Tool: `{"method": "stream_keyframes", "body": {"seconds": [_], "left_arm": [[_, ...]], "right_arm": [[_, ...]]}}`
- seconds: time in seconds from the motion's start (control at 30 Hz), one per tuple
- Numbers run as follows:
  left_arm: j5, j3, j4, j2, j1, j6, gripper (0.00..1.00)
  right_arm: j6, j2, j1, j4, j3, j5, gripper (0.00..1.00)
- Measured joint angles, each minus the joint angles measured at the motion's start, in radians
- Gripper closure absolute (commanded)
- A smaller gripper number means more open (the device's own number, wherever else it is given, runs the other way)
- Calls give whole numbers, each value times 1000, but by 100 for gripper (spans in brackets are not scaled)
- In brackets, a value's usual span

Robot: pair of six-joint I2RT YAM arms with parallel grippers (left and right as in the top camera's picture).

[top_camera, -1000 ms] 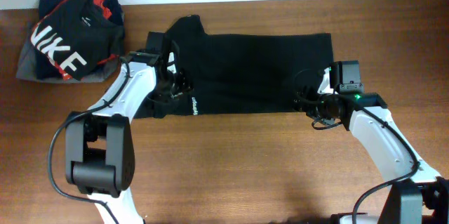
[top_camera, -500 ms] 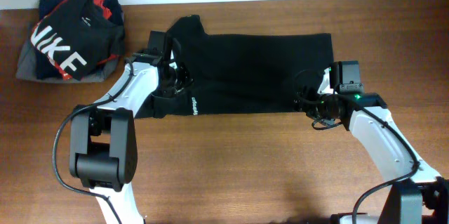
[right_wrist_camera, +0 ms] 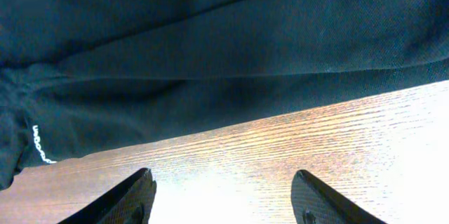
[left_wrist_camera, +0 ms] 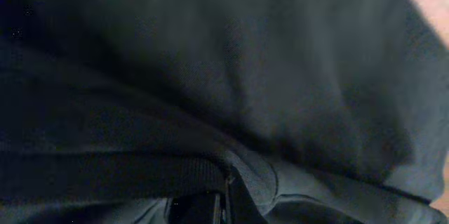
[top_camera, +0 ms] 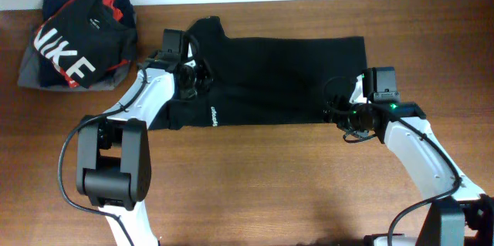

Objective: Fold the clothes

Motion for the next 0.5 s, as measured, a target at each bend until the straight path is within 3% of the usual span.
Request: {"method": "stream_keyframes", "body": {"seconds": [0.5], "left_arm": [[3,2,272,7,-15,10,97]], "right_arm": [[0,0,0,-4,0,0,33]]}}
